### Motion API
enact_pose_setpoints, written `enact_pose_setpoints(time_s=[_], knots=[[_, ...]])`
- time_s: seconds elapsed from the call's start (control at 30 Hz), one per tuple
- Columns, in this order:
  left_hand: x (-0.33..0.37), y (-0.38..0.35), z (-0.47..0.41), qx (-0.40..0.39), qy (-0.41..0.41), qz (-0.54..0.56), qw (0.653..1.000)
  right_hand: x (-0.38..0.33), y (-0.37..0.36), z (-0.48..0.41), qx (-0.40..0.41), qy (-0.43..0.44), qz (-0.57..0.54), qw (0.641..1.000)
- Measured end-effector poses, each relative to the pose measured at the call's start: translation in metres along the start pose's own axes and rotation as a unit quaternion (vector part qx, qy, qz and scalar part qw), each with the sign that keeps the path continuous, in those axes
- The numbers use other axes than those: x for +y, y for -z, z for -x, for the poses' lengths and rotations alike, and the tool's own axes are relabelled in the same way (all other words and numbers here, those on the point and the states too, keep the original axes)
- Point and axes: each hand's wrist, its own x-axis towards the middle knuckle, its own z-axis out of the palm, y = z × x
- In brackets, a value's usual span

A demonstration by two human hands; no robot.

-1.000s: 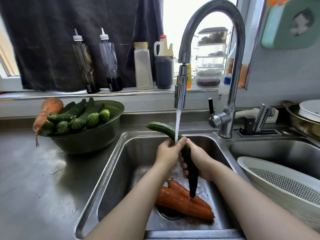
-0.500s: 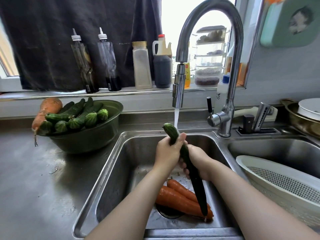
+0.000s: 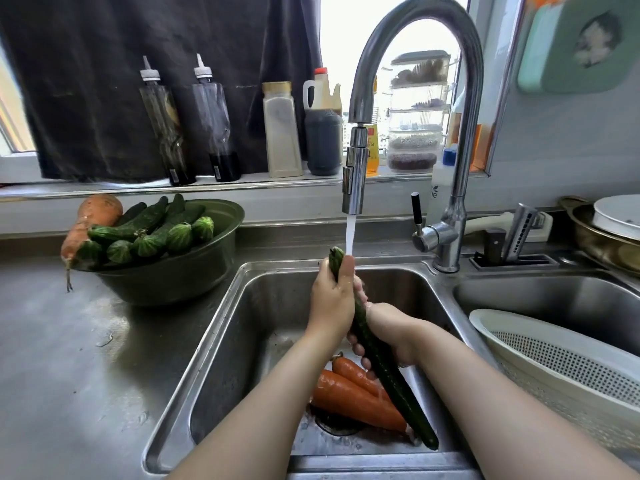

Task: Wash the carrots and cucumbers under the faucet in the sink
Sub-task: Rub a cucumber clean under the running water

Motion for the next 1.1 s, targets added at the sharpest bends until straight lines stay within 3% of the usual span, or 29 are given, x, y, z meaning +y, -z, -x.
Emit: enact_pose_setpoints(time_s=[0.2,0.43,0.63,0.77,0.97,1.03,1.1], knots=[[0.000,0.008,-0.003,-0.107,0.005,-0.020,0.994,0.003,0.001,-0.003,0.033,0.006,-0.013,0.999],[0.000,0.015,-0.009,-0.058,-0.015,-0.087,0.994,-0.002,-0.012,-0.004,0.015,0.071,-0.019,0.997],[-0.001,0.042,-0.015,-0.182,0.050,-0.055,0.980,0.002,-0.014,-0.004,0.066,0.052,0.067,0.994],[0.000,0.044,-0.014,-0.167,0.049,-0.048,0.984,0.000,-0.013,0.001,0.078,0.056,0.105,0.990],[0.003,0.027,-0.009,-0.073,-0.028,-0.108,0.991,-0.001,-0.017,0.003,0.077,0.048,0.122,0.988],[0.009,0.021,-0.007,-0.072,0.021,-0.041,0.996,0.000,-0.015,0.002,0.077,0.050,0.111,0.990],[0.013,0.017,-0.006,-0.068,0.121,0.058,0.989,0.000,-0.013,0.002,0.084,0.054,0.107,0.989]])
